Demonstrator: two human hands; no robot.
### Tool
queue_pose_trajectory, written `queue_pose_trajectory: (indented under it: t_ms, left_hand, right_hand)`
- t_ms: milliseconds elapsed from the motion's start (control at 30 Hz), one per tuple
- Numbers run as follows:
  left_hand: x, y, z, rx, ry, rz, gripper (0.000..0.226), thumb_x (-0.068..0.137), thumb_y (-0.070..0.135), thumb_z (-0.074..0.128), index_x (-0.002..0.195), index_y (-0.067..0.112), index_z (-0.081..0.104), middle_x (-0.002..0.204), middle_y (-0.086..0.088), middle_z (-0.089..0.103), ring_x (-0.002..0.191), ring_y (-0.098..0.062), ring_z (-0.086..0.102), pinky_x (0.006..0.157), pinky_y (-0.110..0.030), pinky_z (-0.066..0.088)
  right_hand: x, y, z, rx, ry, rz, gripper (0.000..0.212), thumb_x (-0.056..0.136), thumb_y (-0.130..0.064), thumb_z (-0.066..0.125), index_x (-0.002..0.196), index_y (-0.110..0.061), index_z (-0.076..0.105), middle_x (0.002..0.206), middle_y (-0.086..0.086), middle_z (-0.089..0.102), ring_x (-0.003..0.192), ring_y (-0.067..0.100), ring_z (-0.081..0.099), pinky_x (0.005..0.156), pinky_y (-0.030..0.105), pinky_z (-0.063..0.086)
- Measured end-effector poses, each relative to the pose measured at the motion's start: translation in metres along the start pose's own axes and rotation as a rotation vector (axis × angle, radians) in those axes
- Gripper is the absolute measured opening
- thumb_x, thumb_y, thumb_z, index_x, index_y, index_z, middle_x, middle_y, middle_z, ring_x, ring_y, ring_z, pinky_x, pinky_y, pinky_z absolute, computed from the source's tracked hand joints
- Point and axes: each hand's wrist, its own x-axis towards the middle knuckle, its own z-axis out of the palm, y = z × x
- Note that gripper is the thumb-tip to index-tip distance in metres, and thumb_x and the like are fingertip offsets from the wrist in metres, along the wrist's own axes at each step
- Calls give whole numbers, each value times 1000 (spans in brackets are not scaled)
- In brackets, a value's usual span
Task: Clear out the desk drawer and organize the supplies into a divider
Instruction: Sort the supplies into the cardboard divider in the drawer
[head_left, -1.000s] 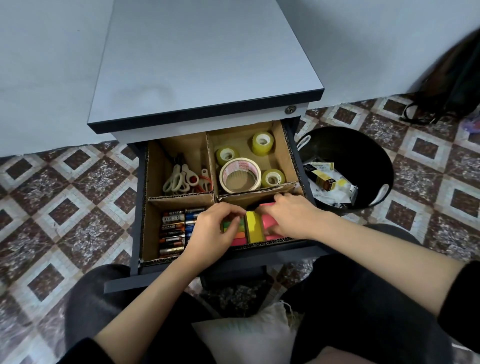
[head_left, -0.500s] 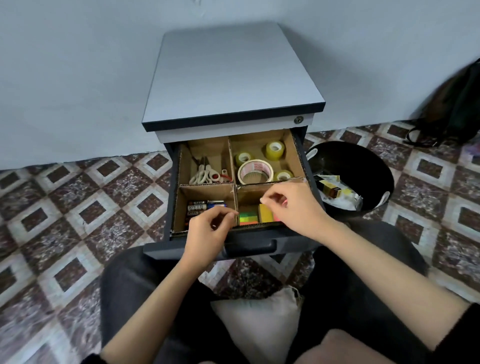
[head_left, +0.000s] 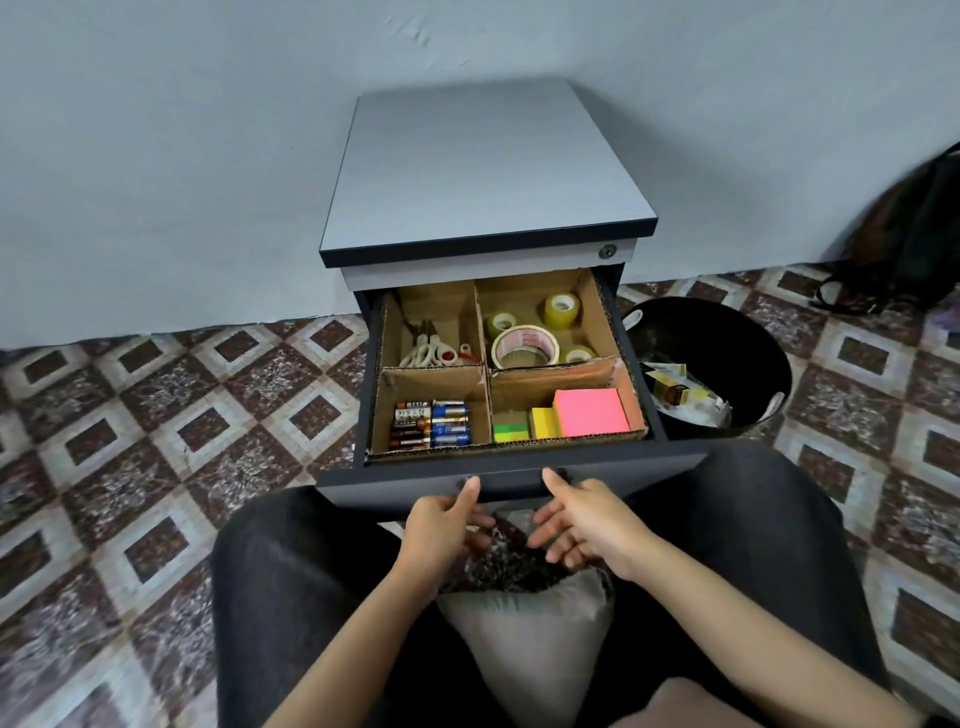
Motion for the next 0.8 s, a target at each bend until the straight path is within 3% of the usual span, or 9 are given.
queue_pose_trajectory:
  t_ms: [167,533,667,800]
  left_hand:
    - [-1,-1,11,-243,14,-65,33,95,29,50,76,6,62,64,0,64,52,-8,57,51,-21,37]
    - [16,15,13,-245,-14,-78,35,96,28,49,71,5,60,62,-2,61,57,-11,57,50,-19,37]
    - [37,33,12,-232,-2,-85,37,97,28,48,69,5,58,60,-3,59,45,-5,54,41,-15,36]
    - [68,55,11,-246,20,-74,33,96,26,49,71,6,55,62,-3,58,56,-13,56,39,-14,35]
  right_hand:
    - [8,3,11,106,56,-11,43,101,-37,35,86,-2,57,69,11,68,42,14,54,38,21,41]
    - [28,-7,4,236,71,-32,39,101,-34,37,83,-5,56,61,5,66,46,14,54,41,21,42]
    - [44,-27,0,306,84,-53,37,101,-32,39,83,-4,56,63,7,66,48,15,53,42,22,43]
    - [66,-51,-2,233,144,-104,38,101,-34,38,84,-5,56,67,7,65,48,15,53,44,22,43]
